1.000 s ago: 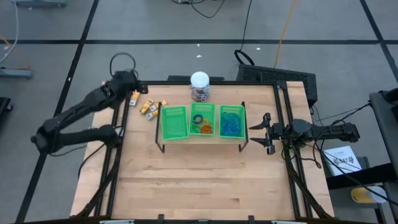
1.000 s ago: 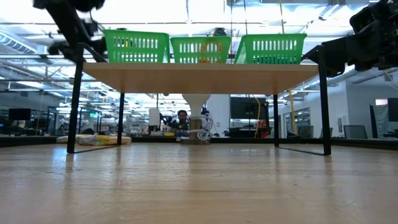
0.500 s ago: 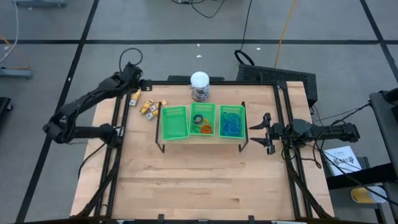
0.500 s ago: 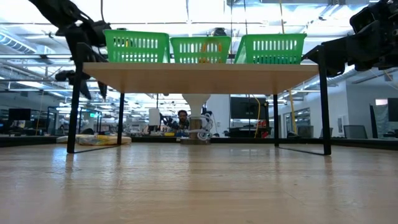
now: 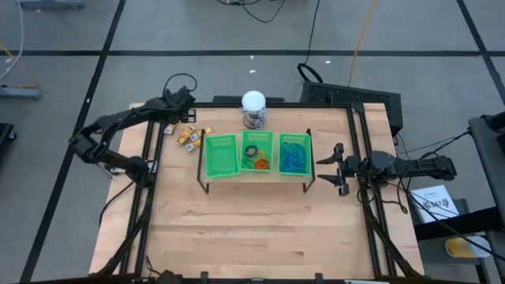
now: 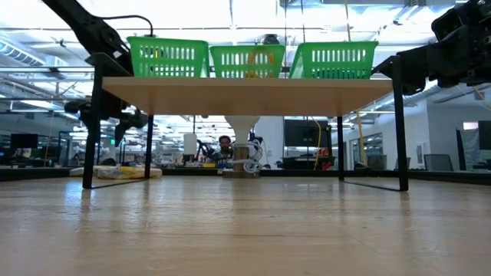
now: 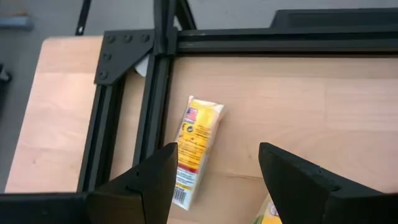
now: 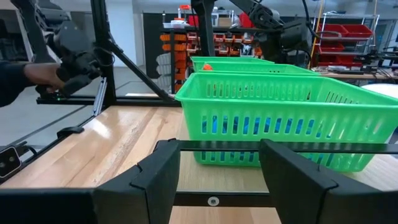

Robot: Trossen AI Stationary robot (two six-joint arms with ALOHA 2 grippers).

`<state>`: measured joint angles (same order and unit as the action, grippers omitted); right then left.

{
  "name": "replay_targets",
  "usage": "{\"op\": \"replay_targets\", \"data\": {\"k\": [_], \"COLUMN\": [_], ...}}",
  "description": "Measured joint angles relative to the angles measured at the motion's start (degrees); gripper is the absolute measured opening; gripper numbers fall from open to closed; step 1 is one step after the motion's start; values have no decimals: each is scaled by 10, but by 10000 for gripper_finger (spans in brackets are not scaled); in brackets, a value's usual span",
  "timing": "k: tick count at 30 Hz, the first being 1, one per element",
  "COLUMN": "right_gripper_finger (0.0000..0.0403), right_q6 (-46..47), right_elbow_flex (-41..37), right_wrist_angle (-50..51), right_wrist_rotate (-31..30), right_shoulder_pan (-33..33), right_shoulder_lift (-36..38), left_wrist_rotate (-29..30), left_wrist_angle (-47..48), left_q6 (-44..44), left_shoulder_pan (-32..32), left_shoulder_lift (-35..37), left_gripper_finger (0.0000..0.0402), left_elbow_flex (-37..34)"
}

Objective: Pick & Place Office Desk Supplies
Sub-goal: Put the crayon box into the left green bin on the shelf

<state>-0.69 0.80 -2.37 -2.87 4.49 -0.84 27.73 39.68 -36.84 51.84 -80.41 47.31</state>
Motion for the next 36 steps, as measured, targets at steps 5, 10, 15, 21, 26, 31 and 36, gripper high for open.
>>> {"op": "replay_targets", "data": {"k": [5,10,15,21,26,31,36], "right_gripper_finger": [212,212,212,212,212,212,212], "right_q6": [0,0,0,0,0,0,0], "right_elbow_flex": [0,0,0,0,0,0,0], "right_wrist_angle": [0,0,0,0,0,0,0], "right_wrist_rotate": [0,-1,0,0,0,0,0], "right_shoulder_pan": [0,0,0,0,0,0,0], "right_shoulder_lift": [0,0,0,0,0,0,0], "left_wrist_rotate": [8,57,103,113,102,79,113], "left_wrist_angle": [11,9,5,13,13,27,41], "left_q6": [-33,-40,-51,-44,-30,-7,-7], "left_shoulder_pan": [-9,-15,-25,-28,-27,-31,-34], "left_shoulder_lift": [-34,-80,-129,-154,-153,-155,-170], "left_gripper_finger": [237,236,236,236,236,207,149], "left_elbow_flex": [-2,-7,-8,-5,-4,-4,-4]}}
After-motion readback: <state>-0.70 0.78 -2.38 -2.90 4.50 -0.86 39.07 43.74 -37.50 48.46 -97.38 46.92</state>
